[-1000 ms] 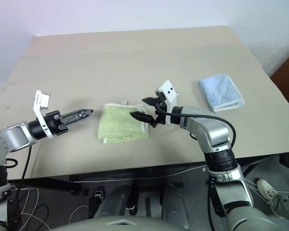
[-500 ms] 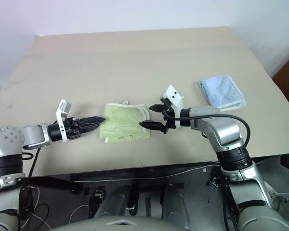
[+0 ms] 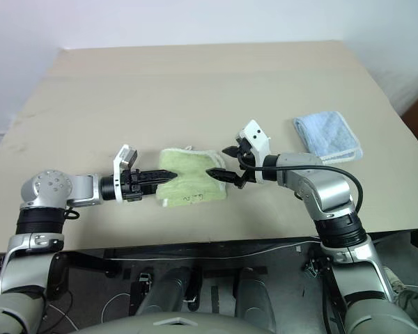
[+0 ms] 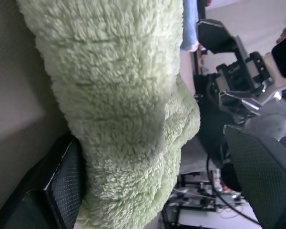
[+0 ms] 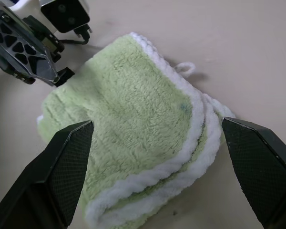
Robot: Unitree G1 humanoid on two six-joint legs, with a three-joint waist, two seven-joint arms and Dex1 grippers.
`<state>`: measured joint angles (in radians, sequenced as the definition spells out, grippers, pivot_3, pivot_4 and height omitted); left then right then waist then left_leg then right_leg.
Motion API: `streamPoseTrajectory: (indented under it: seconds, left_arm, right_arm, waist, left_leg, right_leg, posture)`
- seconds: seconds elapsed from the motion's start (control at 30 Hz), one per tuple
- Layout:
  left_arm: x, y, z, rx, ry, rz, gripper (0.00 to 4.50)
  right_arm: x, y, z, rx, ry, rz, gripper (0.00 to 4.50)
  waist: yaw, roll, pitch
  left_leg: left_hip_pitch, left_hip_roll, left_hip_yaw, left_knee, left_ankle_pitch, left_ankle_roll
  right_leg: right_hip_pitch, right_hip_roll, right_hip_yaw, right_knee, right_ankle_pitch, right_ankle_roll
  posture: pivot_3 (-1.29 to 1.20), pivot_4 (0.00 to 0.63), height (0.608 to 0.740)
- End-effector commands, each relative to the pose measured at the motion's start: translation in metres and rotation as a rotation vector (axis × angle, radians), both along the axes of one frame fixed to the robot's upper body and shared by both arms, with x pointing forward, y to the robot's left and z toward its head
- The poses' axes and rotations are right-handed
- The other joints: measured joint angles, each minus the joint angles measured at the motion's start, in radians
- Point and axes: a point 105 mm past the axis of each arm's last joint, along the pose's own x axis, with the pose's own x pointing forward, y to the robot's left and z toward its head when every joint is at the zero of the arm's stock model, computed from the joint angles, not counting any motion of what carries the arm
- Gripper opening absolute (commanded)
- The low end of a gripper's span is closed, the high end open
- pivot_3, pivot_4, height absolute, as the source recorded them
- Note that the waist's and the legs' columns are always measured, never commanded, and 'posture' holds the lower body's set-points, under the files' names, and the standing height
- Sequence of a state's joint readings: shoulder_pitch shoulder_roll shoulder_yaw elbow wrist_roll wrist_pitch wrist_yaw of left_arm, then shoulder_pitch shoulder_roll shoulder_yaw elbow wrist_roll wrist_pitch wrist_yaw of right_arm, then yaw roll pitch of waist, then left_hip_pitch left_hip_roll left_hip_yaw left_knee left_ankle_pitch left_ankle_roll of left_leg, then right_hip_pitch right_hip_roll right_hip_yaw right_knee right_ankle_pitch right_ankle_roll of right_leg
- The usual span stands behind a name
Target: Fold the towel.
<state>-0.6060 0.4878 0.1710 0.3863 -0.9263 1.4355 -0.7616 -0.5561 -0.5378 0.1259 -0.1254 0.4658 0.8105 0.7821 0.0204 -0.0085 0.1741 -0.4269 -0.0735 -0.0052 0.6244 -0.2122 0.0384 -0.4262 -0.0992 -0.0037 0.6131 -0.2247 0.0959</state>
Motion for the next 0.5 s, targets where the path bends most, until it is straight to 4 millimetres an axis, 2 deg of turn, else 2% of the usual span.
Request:
streamPoseTrajectory:
  seconds: [0.03, 0.17, 0.5]
  left_arm:
    - [0.0023, -0.0097, -0.0113, 0.015, 0.031, -0.011, 4.49]
    - [-0.0002, -0.0117, -0.0117, 0.008, 0.018, -0.033, 3.57]
    - [0.0009, -0.0133, -0.0135, 0.021, -0.018, -0.039, 0.16]
  right_arm:
    - [0.0027, -0.0044, 0.0147, 0.022, -0.075, -0.037, 4.50]
    - [0.0052, -0.0080, 0.0155, 0.031, -0.083, -0.072, 4.50]
    - [0.0084, -0.0123, 0.0143, 0.037, -0.092, -0.117, 4.50]
  waist:
    - [0.007, 0.000, 0.000]
    - [0.013, 0.000, 0.000]
    - [0.019, 0.001, 0.000]
  left_leg:
    - [0.000, 0.000, 0.000, 0.001, 0.000, 0.000]
    - [0.000, 0.000, 0.000, 0.005, -0.001, 0.001]
    - [-0.005, 0.000, 0.000, 0.004, -0.001, 0.001]
  right_leg:
    - [0.000, 0.000, 0.000, 0.000, 0.000, -0.001]
    - [0.001, 0.000, 0.000, 0.000, 0.000, -0.001]
    - [-0.001, 0.000, 0.000, 0.000, 0.000, 0.000]
  posture:
    - [0.00, 0.150, 0.740]
    - [0.00, 0.150, 0.740]
    - [0.00, 0.150, 0.740]
